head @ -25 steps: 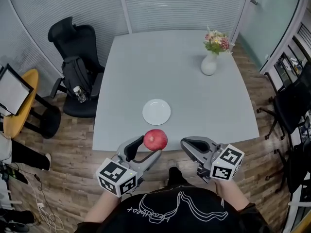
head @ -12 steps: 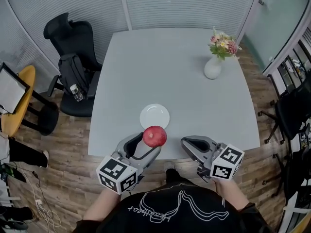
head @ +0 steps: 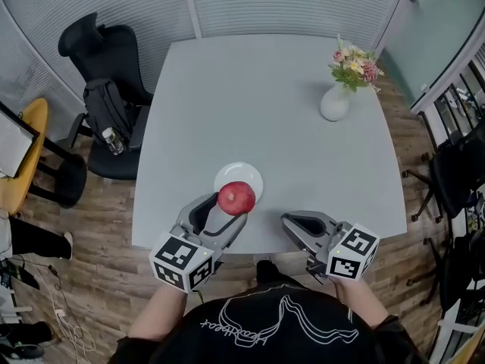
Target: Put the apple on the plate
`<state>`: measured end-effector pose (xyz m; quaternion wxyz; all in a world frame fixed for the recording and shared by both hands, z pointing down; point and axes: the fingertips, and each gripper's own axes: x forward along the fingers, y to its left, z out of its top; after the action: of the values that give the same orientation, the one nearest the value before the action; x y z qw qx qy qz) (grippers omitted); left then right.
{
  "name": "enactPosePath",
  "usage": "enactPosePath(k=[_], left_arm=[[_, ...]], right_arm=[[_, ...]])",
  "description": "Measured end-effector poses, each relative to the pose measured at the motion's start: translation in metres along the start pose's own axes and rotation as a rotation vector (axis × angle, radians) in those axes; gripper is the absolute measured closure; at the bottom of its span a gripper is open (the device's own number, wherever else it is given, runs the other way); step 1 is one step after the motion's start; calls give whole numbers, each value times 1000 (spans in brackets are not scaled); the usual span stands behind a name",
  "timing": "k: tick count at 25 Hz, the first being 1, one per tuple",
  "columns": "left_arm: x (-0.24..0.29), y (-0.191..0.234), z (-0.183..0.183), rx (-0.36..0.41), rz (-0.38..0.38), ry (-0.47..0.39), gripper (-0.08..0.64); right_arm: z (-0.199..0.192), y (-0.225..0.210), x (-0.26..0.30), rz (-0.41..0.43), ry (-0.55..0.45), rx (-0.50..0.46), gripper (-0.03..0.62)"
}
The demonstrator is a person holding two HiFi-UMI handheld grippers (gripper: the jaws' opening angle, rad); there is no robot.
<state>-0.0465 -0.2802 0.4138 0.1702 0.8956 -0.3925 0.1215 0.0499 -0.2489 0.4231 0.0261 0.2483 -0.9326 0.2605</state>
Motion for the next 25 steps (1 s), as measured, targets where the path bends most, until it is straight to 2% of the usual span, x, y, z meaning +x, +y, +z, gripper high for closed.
enactPosePath(k=[8,18,25], left_arm=[[31,35,-8,70,74,-1,261],[72,59,-56,130,105,96,261],[91,70,-80,133,113,157,261]], right_arm=[[-4,-21,7,-15,19,29,583],[-9,-45,12,-31,45,60,583],[-9,-59,18,-35,58,77,583]])
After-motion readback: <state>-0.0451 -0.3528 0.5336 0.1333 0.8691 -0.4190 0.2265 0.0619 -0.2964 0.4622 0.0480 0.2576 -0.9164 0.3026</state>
